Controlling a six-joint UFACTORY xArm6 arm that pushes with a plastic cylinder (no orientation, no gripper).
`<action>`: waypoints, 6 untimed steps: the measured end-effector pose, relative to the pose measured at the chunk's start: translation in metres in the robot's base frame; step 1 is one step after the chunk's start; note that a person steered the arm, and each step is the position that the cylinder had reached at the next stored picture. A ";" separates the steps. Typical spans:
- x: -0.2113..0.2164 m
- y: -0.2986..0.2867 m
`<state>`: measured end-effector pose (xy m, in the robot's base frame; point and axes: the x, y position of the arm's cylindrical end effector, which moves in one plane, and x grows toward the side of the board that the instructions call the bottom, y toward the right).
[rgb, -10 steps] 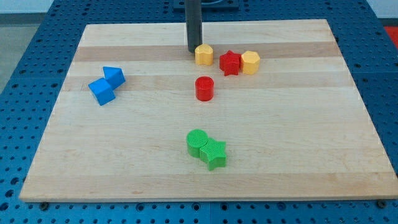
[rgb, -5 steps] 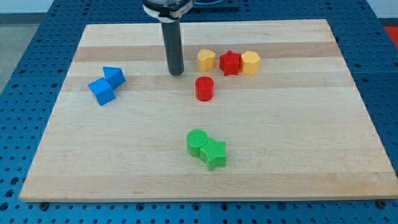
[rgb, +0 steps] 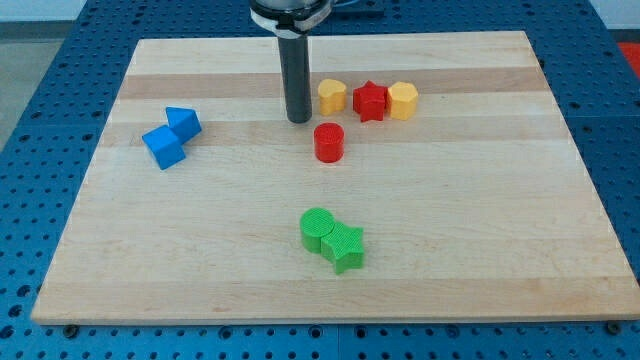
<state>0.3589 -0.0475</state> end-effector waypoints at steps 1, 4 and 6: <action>0.000 0.000; -0.033 -0.002; -0.064 0.006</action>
<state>0.2945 -0.0414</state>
